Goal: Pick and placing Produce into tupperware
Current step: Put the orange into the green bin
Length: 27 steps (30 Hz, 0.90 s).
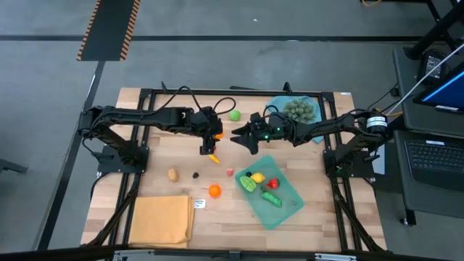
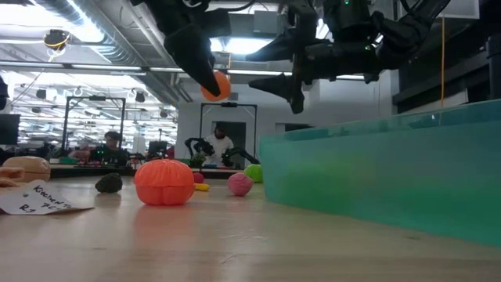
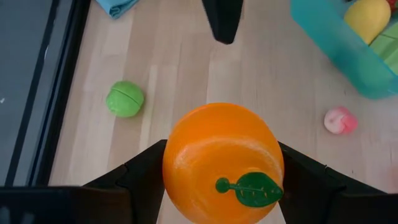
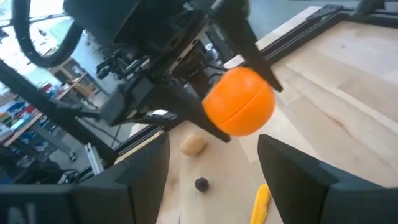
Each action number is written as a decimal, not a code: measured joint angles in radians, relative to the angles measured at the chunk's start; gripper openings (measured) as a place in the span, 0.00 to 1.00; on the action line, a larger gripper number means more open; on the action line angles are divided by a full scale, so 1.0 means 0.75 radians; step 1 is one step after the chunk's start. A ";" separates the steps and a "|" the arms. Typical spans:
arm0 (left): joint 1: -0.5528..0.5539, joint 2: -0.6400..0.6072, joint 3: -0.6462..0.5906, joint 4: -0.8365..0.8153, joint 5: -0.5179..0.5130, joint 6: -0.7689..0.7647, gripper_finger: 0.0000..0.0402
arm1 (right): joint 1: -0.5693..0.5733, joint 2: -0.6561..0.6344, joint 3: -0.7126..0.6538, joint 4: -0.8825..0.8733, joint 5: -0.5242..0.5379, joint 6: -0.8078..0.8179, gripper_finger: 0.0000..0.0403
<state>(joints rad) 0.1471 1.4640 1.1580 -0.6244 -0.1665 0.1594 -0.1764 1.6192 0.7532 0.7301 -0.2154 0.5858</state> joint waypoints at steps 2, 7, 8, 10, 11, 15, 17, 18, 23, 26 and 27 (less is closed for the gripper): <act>0.000 0.000 0.000 -0.006 -0.001 0.000 0.60 | 0.000 0.000 0.000 0.001 -0.021 -0.021 0.61; 0.000 0.000 0.000 -0.015 -0.001 -0.001 0.60 | 0.001 -0.001 0.000 0.001 -0.069 -0.028 0.64; 0.000 0.000 0.000 -0.015 -0.001 -0.001 0.60 | 0.001 -0.001 0.000 -0.001 -0.069 -0.028 0.66; 0.000 0.000 0.000 -0.015 -0.001 -0.002 0.60 | 0.000 -0.001 0.000 -0.001 -0.069 -0.031 0.71; 0.000 0.000 0.000 -0.015 -0.001 -0.005 0.60 | 0.000 -0.001 0.000 -0.001 -0.069 -0.038 0.75; 0.000 0.000 0.000 -0.016 -0.001 -0.023 0.60 | 0.000 -0.001 -0.001 -0.001 -0.061 -0.038 0.88; 0.000 0.000 0.000 -0.016 -0.001 -0.024 0.60 | 0.000 -0.001 -0.001 -0.002 -0.057 -0.027 0.94; 0.000 0.000 0.000 -0.016 -0.001 -0.024 0.60 | 0.001 -0.001 -0.001 -0.002 -0.057 -0.029 0.96; 0.000 0.000 0.000 -0.014 0.000 -0.024 0.60 | 0.007 -0.001 -0.001 -0.002 -0.054 -0.030 0.99; -0.004 0.000 0.000 0.004 -0.001 -0.024 0.60 | 0.018 -0.001 -0.001 -0.003 -0.054 -0.027 0.99; -0.008 0.000 0.000 0.015 -0.001 -0.022 0.60 | 0.024 -0.001 -0.001 -0.003 -0.053 -0.028 0.99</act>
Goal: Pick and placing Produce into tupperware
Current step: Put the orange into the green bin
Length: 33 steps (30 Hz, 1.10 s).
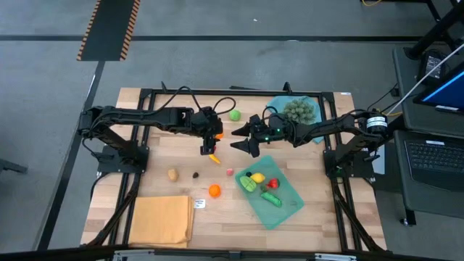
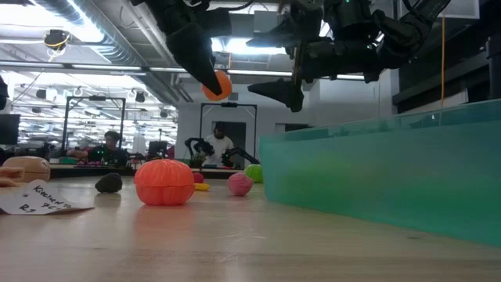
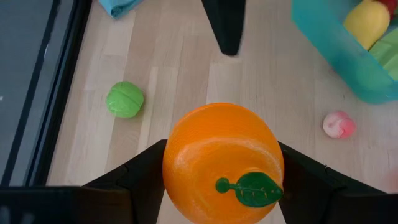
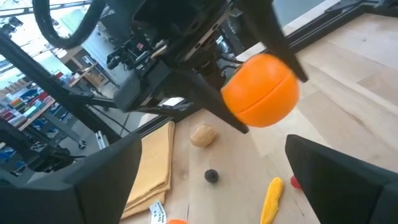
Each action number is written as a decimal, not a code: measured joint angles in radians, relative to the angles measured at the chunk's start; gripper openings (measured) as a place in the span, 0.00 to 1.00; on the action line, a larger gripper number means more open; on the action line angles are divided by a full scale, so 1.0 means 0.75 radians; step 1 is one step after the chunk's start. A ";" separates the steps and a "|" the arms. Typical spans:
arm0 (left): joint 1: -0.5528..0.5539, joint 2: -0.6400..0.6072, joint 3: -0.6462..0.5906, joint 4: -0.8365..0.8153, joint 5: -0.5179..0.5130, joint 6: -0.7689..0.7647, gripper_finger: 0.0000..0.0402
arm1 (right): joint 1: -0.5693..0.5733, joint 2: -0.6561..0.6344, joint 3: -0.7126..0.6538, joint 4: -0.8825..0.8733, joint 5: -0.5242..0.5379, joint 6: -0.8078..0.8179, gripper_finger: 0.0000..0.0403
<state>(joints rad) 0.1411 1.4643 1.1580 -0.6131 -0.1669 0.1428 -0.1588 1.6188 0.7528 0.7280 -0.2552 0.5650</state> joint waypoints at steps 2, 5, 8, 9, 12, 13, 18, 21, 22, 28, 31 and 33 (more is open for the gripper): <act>-0.016 0.000 0.000 0.016 -0.001 0.024 0.60 | 0.007 0.000 0.000 -0.002 0.036 -0.009 0.99; -0.043 0.034 -0.001 0.035 0.000 0.033 0.60 | 0.017 0.000 0.000 -0.002 0.132 -0.008 0.99; -0.056 0.062 0.002 0.046 0.000 0.039 0.60 | 0.020 -0.002 -0.001 0.016 0.158 0.003 0.99; -0.057 0.073 0.004 0.043 0.000 0.049 0.60 | 0.021 -0.002 -0.001 0.005 0.172 0.010 0.99; -0.057 0.078 0.017 0.027 0.000 0.064 0.60 | 0.021 -0.001 -0.001 -0.032 0.199 0.055 0.98; -0.057 0.076 0.025 0.042 0.000 0.065 0.60 | 0.020 -0.001 -0.001 -0.041 0.200 0.071 0.98; -0.057 0.075 0.068 0.032 0.000 0.070 0.60 | 0.020 0.029 0.002 0.004 0.203 0.119 0.98; -0.057 0.075 0.077 0.033 0.000 0.071 0.60 | 0.020 0.065 0.003 0.055 0.203 0.147 0.98; -0.057 0.075 0.076 0.027 0.000 0.071 0.60 | 0.020 0.080 0.004 0.075 0.202 0.152 0.98; -0.059 0.075 0.076 0.026 -0.001 0.071 0.60 | 0.013 0.137 0.006 0.239 0.199 0.185 0.98; -0.059 0.075 0.076 0.027 -0.001 0.071 0.60 | 0.013 0.153 0.015 0.227 0.199 0.187 0.98; -0.058 0.075 0.076 0.030 -0.001 0.070 0.60 | 0.013 0.168 0.038 0.225 0.196 0.188 0.98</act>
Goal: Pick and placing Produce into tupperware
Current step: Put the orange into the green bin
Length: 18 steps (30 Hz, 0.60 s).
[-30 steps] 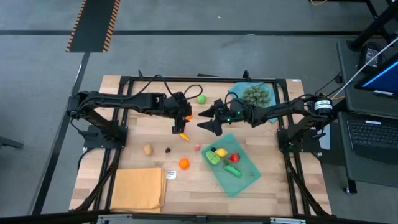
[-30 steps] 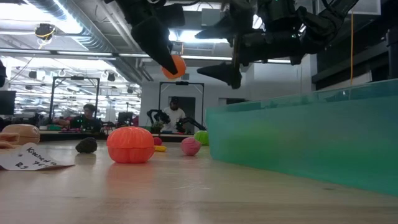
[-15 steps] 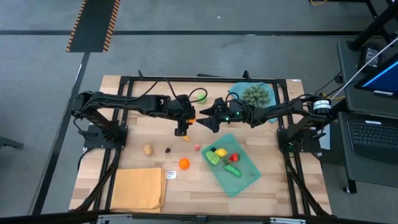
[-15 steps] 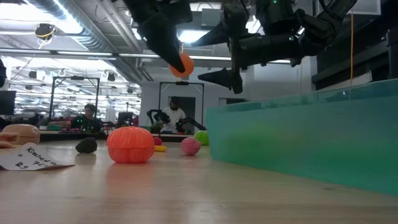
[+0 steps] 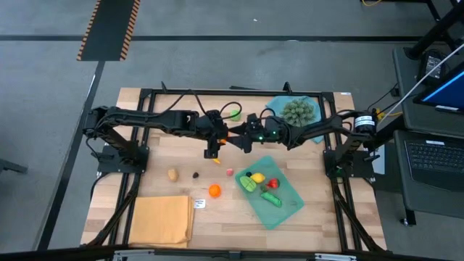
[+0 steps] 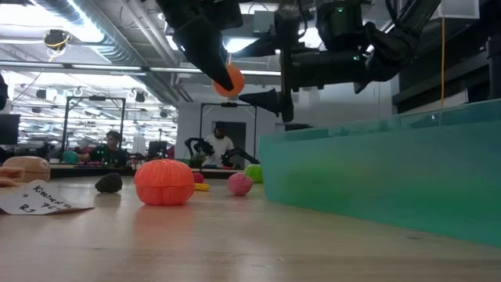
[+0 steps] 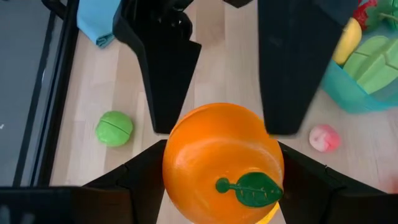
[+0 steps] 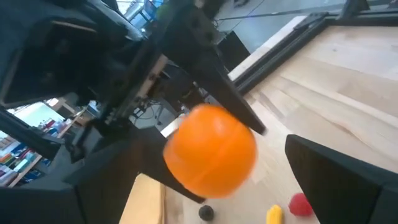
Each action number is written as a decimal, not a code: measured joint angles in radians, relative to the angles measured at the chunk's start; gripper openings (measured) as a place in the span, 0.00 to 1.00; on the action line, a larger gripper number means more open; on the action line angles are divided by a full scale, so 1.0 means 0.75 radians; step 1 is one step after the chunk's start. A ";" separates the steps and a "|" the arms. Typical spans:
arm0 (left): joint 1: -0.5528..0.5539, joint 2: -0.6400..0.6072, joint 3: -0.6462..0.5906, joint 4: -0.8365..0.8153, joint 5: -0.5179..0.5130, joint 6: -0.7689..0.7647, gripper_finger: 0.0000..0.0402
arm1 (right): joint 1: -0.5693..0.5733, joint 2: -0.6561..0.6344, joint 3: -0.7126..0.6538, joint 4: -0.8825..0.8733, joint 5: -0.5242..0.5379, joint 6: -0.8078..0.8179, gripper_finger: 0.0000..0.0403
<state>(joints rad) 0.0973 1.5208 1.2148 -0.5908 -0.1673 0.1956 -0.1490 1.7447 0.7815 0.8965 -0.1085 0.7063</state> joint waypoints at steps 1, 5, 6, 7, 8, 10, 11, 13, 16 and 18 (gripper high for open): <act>0.000 0.000 0.000 -0.001 0.000 0.000 0.60 | 0.000 0.006 0.013 0.000 -0.010 0.000 0.98; 0.001 0.000 0.000 -0.005 0.000 -0.001 0.60 | 0.000 0.056 0.094 -0.033 -0.056 0.001 0.98; 0.000 0.000 0.000 -0.004 0.000 -0.001 0.60 | -0.001 0.066 0.114 -0.056 -0.071 0.002 0.98; 0.000 0.000 0.000 -0.007 0.000 -0.003 0.60 | -0.001 0.069 0.131 -0.088 -0.077 0.003 0.98; 0.001 0.000 0.000 -0.013 0.000 -0.005 0.60 | -0.001 0.072 0.146 -0.117 -0.082 0.005 0.98; 0.001 0.000 0.000 -0.030 0.000 -0.005 0.60 | -0.001 0.074 0.159 -0.147 -0.088 0.015 0.97; 0.001 0.000 0.000 -0.035 0.001 -0.005 0.60 | -0.001 0.074 0.160 -0.147 -0.091 0.031 0.96; -0.001 -0.001 0.000 -0.037 -0.006 -0.003 0.60 | -0.001 0.075 0.160 -0.146 -0.104 0.047 0.93; -0.001 -0.001 0.000 -0.037 -0.015 -0.001 0.60 | -0.002 0.075 0.160 -0.148 -0.113 0.075 0.88; -0.002 -0.001 0.000 -0.037 -0.016 0.000 0.60 | 0.000 0.075 0.160 -0.152 -0.119 0.091 0.86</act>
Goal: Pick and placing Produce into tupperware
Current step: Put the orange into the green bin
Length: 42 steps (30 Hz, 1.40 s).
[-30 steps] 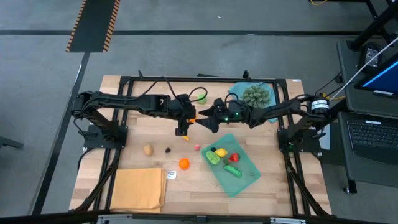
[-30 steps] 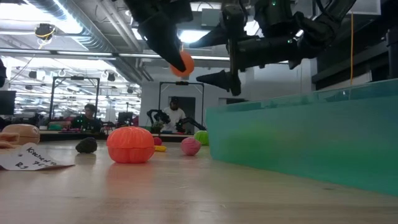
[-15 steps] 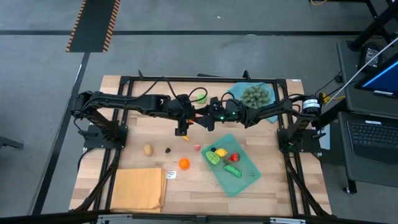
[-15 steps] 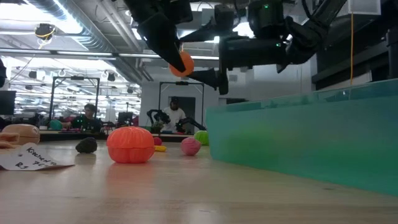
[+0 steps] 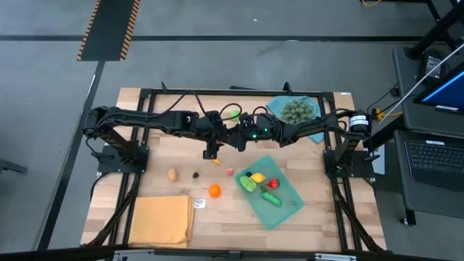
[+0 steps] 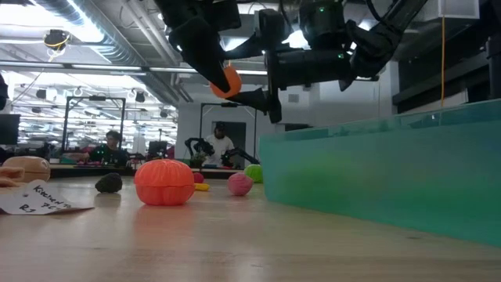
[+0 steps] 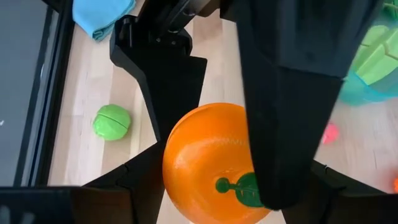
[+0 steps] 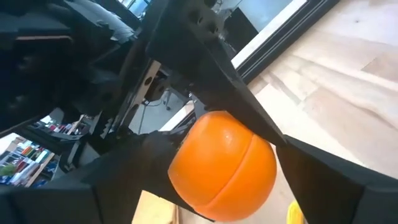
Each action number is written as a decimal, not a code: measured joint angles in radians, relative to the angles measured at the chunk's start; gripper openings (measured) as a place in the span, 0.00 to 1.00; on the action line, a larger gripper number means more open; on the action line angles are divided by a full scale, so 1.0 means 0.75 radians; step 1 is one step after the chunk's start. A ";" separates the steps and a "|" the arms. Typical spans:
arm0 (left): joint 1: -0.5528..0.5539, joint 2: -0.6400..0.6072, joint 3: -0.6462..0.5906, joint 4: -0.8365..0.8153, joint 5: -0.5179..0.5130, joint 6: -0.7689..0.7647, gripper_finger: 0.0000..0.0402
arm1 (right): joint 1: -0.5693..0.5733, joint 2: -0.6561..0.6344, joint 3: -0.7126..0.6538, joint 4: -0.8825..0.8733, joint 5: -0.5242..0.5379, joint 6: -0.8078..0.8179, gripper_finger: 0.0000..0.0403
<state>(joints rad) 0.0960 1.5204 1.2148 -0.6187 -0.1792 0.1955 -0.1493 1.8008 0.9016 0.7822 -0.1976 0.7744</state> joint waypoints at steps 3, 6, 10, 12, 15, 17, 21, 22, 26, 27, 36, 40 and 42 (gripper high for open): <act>0.000 0.000 0.000 -0.003 -0.002 -0.002 0.60 | 0.002 0.000 0.000 -0.005 -0.026 0.012 0.83; 0.000 0.000 -0.001 -0.003 -0.001 -0.002 0.60 | 0.001 0.000 0.000 -0.014 -0.059 0.041 0.83; 0.000 0.000 -0.001 -0.003 -0.005 -0.003 0.60 | 0.002 0.000 0.000 -0.027 -0.068 0.042 0.83; 0.000 0.000 -0.001 -0.003 -0.007 -0.002 0.60 | 0.002 0.000 0.000 -0.027 -0.070 0.044 0.83; 0.000 0.000 -0.001 -0.003 -0.007 -0.003 0.60 | 0.004 0.000 0.000 -0.028 -0.072 0.048 0.83; 0.000 0.000 -0.001 -0.003 -0.007 -0.003 0.60 | 0.004 0.000 0.000 -0.030 -0.073 0.047 0.83; 0.000 0.000 -0.001 -0.002 -0.010 -0.004 0.60 | 0.003 0.000 0.000 -0.032 -0.074 0.048 0.82; 0.000 0.000 -0.001 -0.003 -0.010 -0.005 0.60 | 0.003 0.000 0.000 -0.034 -0.074 0.047 0.81; 0.000 0.000 -0.001 -0.002 -0.009 -0.008 0.60 | 0.003 0.000 0.000 -0.039 -0.075 0.047 0.75; 0.000 0.000 -0.001 -0.001 -0.009 -0.011 0.61 | 0.003 0.000 0.000 -0.039 -0.074 0.046 0.72; 0.000 -0.001 -0.001 -0.002 -0.009 -0.015 0.70 | 0.003 0.000 0.000 -0.031 -0.084 0.039 0.55; 0.000 -0.001 -0.002 -0.002 -0.009 -0.014 0.68 | 0.003 0.000 0.000 -0.030 -0.084 0.040 0.57; 0.000 -0.001 -0.002 -0.002 -0.009 -0.014 0.68 | 0.003 0.000 0.000 -0.031 -0.085 0.040 0.58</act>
<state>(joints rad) 0.0959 1.5196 1.2137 -0.6201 -0.1856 0.1852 -0.1471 1.8008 0.9016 0.7593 -0.2615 0.8043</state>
